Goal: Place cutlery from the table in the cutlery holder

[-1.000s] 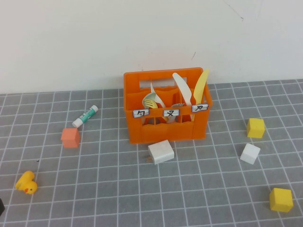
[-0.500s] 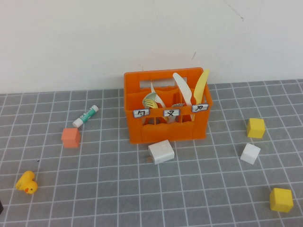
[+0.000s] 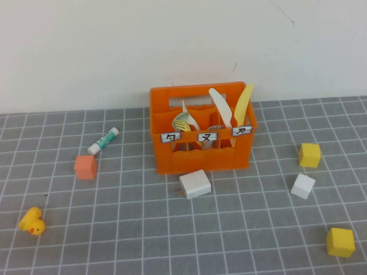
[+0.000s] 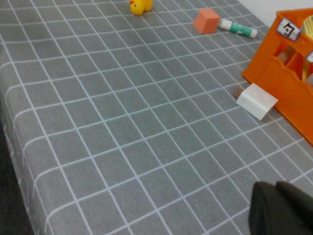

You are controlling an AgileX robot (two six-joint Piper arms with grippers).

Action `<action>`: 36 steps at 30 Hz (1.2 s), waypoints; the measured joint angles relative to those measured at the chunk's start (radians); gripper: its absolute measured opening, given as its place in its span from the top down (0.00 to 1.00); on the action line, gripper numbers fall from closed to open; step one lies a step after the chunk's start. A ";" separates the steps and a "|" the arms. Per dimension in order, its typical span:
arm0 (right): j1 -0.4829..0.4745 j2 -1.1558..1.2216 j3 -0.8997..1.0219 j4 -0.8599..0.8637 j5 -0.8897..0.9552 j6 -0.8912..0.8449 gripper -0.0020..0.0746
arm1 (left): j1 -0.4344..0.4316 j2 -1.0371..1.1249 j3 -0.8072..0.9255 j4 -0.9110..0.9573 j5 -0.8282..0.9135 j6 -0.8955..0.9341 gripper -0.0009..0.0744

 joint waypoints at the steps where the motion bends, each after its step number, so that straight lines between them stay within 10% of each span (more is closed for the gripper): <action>1: 0.000 0.000 0.000 0.000 0.000 0.000 0.97 | 0.032 0.000 0.024 -0.022 -0.011 0.000 0.99; 36: 0.000 0.000 0.000 0.002 0.014 0.001 0.97 | 0.043 0.000 0.236 -0.040 -0.054 0.053 0.99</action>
